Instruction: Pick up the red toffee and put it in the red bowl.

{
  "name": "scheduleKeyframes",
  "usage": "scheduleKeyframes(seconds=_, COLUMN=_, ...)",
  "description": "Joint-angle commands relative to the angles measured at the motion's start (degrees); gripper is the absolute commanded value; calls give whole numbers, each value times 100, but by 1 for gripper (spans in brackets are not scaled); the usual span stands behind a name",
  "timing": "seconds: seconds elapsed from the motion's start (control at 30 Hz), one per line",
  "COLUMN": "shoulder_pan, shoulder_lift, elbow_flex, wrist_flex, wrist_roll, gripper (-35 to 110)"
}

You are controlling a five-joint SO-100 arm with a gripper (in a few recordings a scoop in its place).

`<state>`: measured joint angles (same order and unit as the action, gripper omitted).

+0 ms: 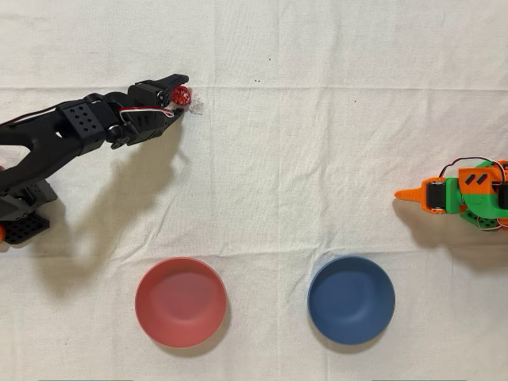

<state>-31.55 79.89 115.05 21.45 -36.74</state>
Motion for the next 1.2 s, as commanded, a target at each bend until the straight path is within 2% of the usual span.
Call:
scheduleKeyframes(seconds=0.0, shoulder_pan=-79, shoulder_lift=492, elbow_flex=88, wrist_flex=53, wrist_roll=0, gripper=22)
scheduleKeyframes(seconds=0.3, shoulder_pan=-88, shoulder_lift=475, elbow_flex=132, wrist_flex=26, wrist_roll=18, gripper=7)
scheduleKeyframes(seconds=0.67, shoulder_pan=-70, shoulder_lift=694, elbow_flex=308, wrist_flex=53, wrist_roll=26, gripper=6)
scheduleKeyframes(seconds=0.9, shoulder_pan=-70, shoulder_lift=1433, elbow_flex=721, wrist_flex=158, wrist_roll=97, gripper=6)
scheduleKeyframes(seconds=1.17, shoulder_pan=62, shoulder_lift=2566, elbow_flex=905, wrist_flex=888, wrist_roll=132, gripper=6)
